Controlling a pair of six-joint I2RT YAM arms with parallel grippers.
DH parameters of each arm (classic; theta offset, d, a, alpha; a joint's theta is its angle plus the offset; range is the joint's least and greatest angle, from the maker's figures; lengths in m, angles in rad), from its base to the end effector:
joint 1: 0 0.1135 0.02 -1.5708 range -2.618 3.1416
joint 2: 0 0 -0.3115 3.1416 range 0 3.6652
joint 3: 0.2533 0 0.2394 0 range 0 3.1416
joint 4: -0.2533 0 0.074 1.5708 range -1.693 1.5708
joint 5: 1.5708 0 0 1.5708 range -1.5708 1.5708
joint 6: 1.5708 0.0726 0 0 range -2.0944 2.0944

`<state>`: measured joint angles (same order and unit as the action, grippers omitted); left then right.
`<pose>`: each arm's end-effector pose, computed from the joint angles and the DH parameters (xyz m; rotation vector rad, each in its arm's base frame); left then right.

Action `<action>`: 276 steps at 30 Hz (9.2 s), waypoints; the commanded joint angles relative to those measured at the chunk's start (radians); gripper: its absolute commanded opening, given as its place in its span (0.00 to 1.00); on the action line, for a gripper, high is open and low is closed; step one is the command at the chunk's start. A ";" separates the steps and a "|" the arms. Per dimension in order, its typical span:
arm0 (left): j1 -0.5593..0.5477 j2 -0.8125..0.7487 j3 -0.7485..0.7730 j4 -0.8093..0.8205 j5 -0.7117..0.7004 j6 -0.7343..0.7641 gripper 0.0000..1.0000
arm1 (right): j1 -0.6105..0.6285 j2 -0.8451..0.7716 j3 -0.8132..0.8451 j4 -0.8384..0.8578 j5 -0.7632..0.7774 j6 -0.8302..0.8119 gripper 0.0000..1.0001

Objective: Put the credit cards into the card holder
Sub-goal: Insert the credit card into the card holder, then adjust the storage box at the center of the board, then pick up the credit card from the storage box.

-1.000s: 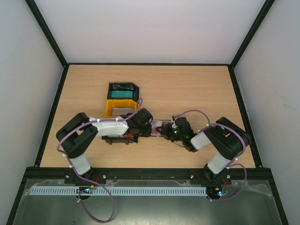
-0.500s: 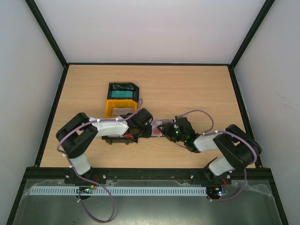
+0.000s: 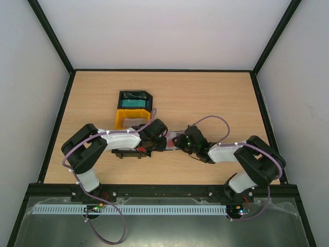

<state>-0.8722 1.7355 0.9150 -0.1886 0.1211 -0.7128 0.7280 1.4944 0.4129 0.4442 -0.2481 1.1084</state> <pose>0.2189 -0.2743 0.1685 0.2670 2.7384 -0.6822 0.1928 0.1957 0.1618 0.3184 2.4841 1.1899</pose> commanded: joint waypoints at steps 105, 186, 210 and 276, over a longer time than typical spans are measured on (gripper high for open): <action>0.559 0.099 0.344 -0.433 -0.030 0.447 0.30 | 0.008 0.039 0.384 -0.439 0.102 -0.564 0.58; 0.327 0.040 0.283 -0.479 -0.179 0.388 0.58 | 0.040 0.141 0.403 -0.400 0.110 -0.478 0.54; 0.303 -0.003 0.287 -0.508 -0.032 0.388 0.44 | 0.040 0.158 0.403 -0.400 0.122 -0.478 0.54; 0.283 0.056 0.317 -0.495 -0.090 0.397 0.48 | 0.040 0.180 0.398 -0.400 0.134 -0.478 0.54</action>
<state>-0.5842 1.8320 1.2060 -0.6411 0.0120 -0.3134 0.7616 1.6569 0.8120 0.0334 -0.1375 0.6292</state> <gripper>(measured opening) 0.511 0.538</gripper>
